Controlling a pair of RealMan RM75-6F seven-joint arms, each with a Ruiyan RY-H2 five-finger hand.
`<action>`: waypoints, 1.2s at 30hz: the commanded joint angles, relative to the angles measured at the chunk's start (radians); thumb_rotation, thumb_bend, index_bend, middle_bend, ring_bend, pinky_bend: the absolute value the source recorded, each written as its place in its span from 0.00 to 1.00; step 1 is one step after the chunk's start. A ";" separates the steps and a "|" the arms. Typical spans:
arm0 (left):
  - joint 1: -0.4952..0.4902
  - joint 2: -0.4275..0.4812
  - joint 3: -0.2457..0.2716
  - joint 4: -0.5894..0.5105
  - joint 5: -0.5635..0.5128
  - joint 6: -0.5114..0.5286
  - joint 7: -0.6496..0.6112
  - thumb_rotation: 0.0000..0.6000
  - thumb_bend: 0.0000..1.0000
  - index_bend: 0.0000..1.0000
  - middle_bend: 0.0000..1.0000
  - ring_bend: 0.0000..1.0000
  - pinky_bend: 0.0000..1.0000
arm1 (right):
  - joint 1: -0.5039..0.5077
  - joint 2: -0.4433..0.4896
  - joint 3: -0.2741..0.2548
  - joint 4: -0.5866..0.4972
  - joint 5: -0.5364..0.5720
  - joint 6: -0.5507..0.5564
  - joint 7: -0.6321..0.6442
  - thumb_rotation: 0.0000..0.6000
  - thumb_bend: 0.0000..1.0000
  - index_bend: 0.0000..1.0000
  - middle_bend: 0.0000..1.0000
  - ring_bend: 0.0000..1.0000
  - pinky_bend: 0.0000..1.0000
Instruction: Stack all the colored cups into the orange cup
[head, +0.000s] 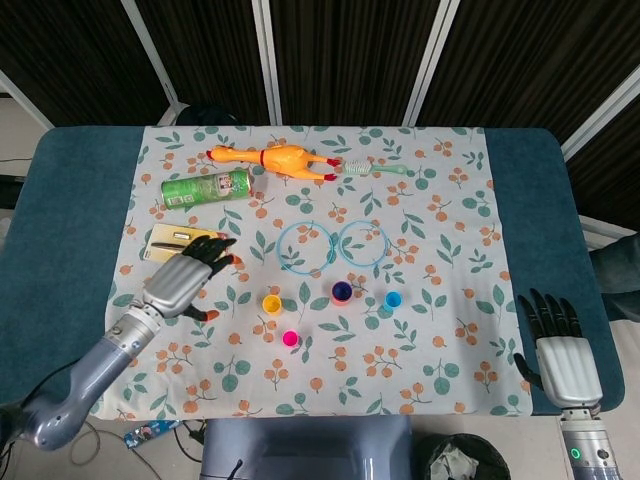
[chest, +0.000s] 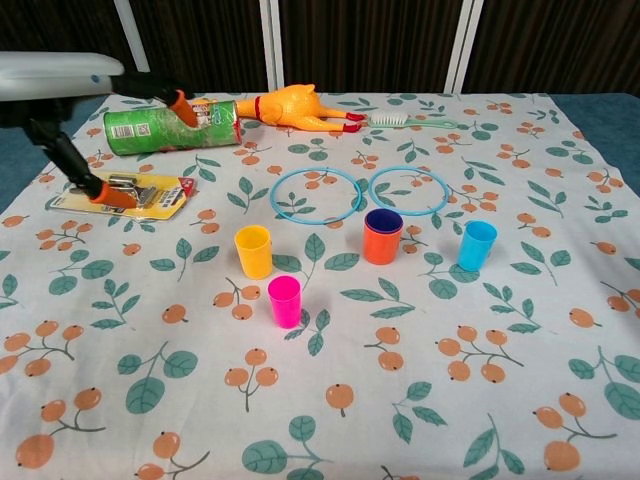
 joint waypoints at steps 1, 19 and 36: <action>-0.044 -0.039 0.006 -0.003 -0.044 -0.027 0.046 1.00 0.13 0.22 0.00 0.00 0.00 | -0.004 -0.005 0.006 -0.001 -0.003 -0.010 -0.007 1.00 0.37 0.00 0.00 0.00 0.07; -0.159 -0.276 0.079 0.128 -0.202 0.061 0.274 1.00 0.16 0.29 0.00 0.00 0.00 | -0.031 -0.003 0.052 -0.003 0.001 -0.022 0.002 1.00 0.37 0.00 0.00 0.00 0.07; -0.197 -0.355 0.094 0.211 -0.262 0.098 0.312 1.00 0.24 0.37 0.00 0.00 0.00 | -0.046 -0.014 0.080 -0.001 0.002 -0.040 -0.002 1.00 0.37 0.00 0.00 0.00 0.07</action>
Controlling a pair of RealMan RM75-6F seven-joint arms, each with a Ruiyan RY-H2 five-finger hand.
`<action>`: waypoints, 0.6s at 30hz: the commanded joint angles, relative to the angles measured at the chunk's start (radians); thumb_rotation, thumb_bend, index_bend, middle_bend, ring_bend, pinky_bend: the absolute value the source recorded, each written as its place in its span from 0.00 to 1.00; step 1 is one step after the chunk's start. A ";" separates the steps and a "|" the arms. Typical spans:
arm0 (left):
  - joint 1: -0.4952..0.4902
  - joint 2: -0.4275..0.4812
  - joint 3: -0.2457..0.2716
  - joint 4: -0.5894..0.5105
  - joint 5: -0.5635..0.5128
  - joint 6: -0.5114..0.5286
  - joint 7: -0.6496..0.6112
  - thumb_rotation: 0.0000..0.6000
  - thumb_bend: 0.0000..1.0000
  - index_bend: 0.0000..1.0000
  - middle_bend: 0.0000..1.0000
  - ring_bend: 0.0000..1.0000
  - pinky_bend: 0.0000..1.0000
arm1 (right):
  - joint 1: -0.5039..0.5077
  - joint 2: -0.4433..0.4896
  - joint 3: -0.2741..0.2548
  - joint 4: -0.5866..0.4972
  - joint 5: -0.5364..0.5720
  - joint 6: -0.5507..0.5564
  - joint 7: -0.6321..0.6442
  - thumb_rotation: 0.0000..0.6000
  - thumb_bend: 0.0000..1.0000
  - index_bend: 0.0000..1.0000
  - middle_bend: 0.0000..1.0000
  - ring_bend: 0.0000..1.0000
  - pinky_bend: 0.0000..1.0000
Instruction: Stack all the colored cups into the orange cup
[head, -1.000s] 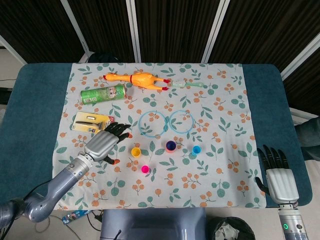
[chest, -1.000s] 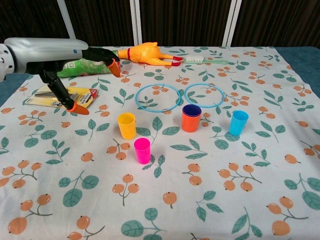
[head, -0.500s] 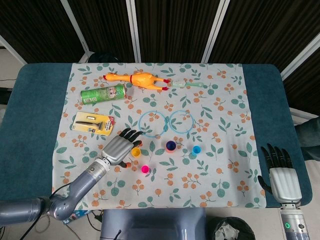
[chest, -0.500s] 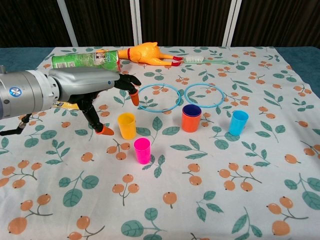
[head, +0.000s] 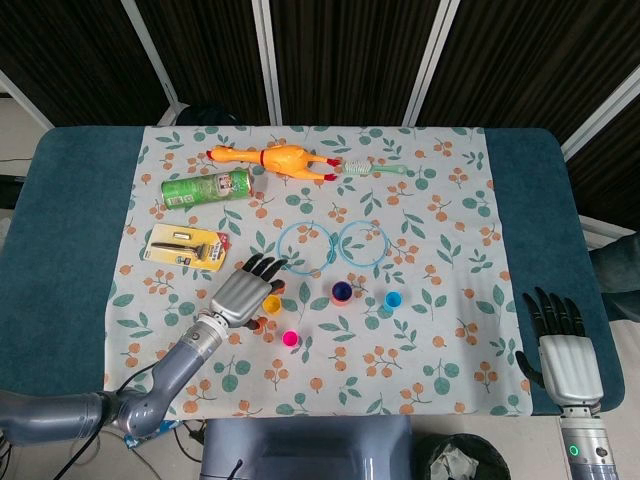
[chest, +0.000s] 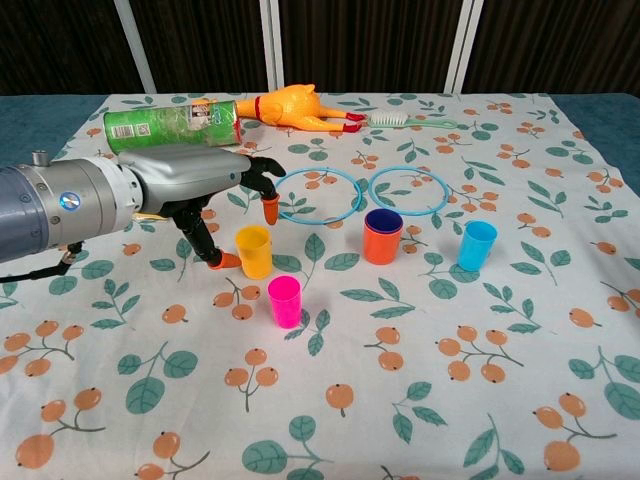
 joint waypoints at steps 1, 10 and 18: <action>-0.006 -0.008 0.001 0.013 -0.011 0.000 -0.001 1.00 0.24 0.38 0.00 0.00 0.00 | -0.002 -0.001 0.004 0.000 0.000 -0.001 0.001 1.00 0.37 0.00 0.00 0.00 0.07; -0.023 -0.027 0.007 0.046 -0.037 -0.014 -0.011 1.00 0.25 0.40 0.01 0.00 0.00 | -0.010 -0.004 0.017 0.001 -0.001 -0.004 0.003 1.00 0.37 0.00 0.00 0.00 0.07; -0.033 -0.035 0.010 0.051 -0.024 -0.016 -0.027 1.00 0.29 0.45 0.03 0.00 0.00 | -0.013 -0.008 0.024 0.003 0.000 -0.013 0.003 1.00 0.37 0.00 0.00 0.00 0.07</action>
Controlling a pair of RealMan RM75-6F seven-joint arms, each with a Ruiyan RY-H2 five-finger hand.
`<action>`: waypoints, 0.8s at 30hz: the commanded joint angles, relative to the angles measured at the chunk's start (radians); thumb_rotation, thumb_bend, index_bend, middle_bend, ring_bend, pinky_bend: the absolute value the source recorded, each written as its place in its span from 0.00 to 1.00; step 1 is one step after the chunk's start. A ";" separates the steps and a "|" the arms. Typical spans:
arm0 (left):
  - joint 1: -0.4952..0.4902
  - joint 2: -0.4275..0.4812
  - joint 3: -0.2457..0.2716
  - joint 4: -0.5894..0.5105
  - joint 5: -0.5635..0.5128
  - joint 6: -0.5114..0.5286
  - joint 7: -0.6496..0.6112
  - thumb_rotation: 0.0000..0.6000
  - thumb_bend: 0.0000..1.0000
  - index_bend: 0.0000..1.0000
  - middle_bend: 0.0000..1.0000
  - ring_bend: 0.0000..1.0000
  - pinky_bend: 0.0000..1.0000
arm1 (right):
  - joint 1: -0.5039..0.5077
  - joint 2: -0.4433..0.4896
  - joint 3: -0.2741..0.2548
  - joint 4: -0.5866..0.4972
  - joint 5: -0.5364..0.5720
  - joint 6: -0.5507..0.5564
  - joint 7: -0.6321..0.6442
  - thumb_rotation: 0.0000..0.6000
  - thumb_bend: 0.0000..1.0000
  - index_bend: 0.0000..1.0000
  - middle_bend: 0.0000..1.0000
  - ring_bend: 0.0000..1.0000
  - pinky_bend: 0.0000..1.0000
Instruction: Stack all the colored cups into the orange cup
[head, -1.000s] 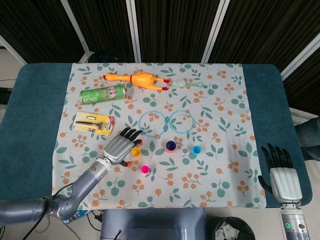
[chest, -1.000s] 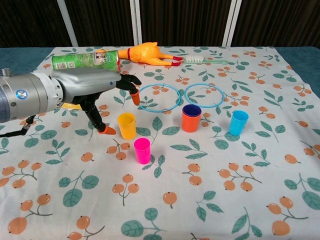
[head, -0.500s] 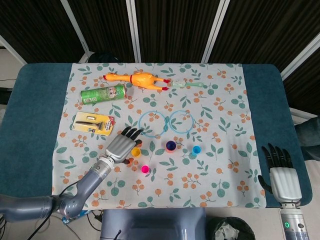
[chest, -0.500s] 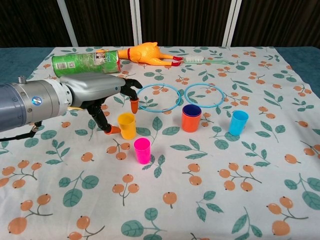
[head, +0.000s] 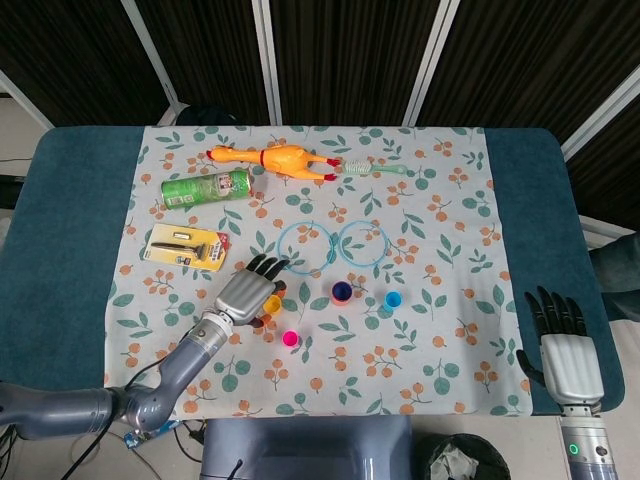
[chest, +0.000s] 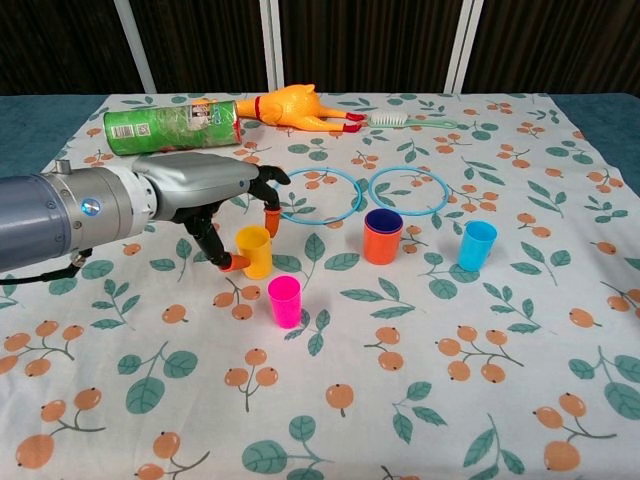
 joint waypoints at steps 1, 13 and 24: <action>-0.002 0.000 0.003 -0.002 0.001 0.001 0.000 1.00 0.30 0.47 0.03 0.00 0.00 | -0.001 0.000 0.002 0.000 -0.002 0.000 0.000 1.00 0.37 0.00 0.00 0.00 0.07; -0.006 0.017 -0.002 -0.033 -0.009 0.045 0.017 1.00 0.35 0.51 0.04 0.00 0.00 | -0.009 -0.011 0.019 0.014 0.001 0.003 0.009 1.00 0.37 0.00 0.00 0.00 0.07; -0.066 0.018 -0.096 -0.096 0.038 0.093 0.031 1.00 0.35 0.50 0.05 0.00 0.00 | -0.014 -0.013 0.030 0.013 0.004 0.001 0.004 1.00 0.37 0.00 0.00 0.00 0.07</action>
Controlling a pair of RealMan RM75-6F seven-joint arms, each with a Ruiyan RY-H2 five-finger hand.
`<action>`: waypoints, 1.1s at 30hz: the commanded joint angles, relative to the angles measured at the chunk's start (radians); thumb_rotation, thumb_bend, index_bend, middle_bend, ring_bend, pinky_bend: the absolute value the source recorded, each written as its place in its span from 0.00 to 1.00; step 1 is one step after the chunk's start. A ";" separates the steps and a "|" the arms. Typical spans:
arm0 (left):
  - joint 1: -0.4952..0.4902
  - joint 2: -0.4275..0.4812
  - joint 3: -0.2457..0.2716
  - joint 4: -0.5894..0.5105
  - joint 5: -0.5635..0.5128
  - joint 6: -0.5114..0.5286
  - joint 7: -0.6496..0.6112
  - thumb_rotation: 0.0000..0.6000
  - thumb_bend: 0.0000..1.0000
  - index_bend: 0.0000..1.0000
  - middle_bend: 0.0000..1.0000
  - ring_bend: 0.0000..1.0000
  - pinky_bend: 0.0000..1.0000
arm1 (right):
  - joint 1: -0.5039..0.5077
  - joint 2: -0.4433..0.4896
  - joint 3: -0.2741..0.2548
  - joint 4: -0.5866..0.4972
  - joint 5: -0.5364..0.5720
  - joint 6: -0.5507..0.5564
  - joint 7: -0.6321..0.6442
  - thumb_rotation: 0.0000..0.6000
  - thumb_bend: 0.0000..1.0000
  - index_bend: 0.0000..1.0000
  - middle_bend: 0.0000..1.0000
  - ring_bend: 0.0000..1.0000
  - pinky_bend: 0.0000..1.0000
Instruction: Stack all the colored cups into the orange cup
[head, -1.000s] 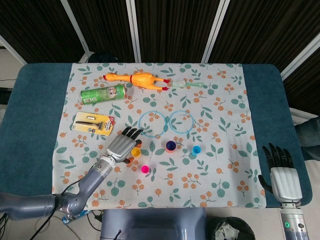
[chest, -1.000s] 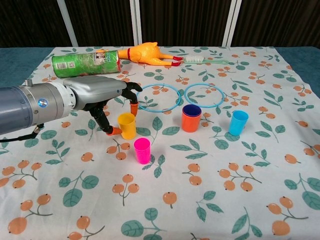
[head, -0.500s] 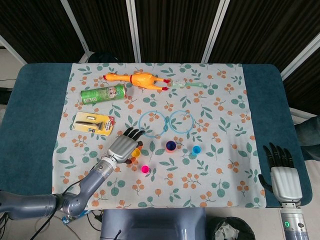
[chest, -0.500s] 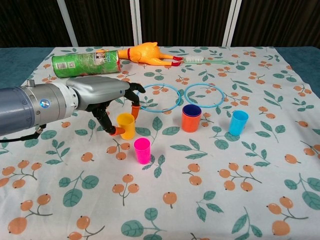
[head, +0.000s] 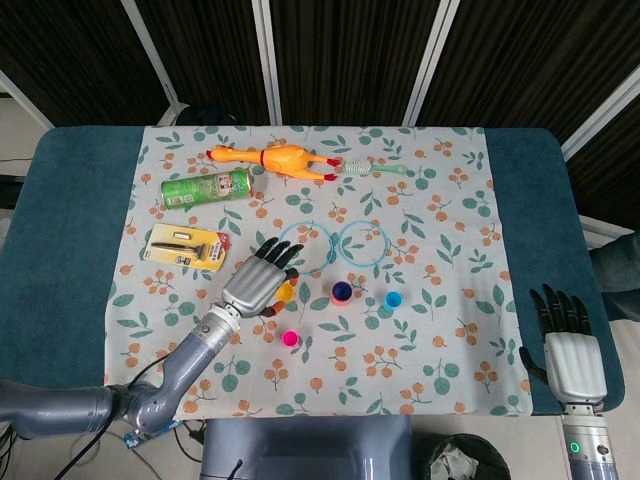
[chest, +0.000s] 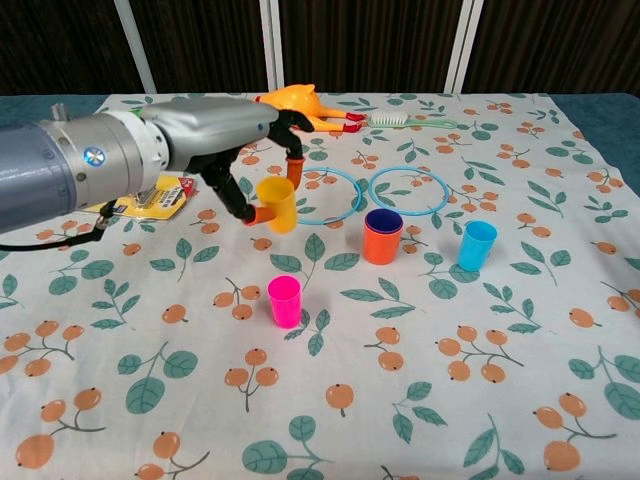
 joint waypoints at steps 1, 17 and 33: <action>-0.037 -0.020 -0.038 0.003 -0.007 -0.002 0.015 1.00 0.35 0.50 0.05 0.00 0.00 | -0.001 0.000 0.001 -0.001 0.000 -0.001 -0.001 1.00 0.37 0.00 0.00 0.00 0.07; -0.187 -0.188 -0.093 0.167 -0.029 -0.077 0.003 1.00 0.35 0.49 0.06 0.00 0.00 | -0.012 0.007 0.015 0.000 0.003 0.006 0.002 1.00 0.37 0.00 0.00 0.00 0.07; -0.195 -0.237 -0.076 0.250 -0.011 -0.070 -0.041 1.00 0.35 0.50 0.06 0.00 0.00 | -0.014 0.004 0.024 0.004 0.010 -0.004 0.006 1.00 0.37 0.00 0.00 0.00 0.07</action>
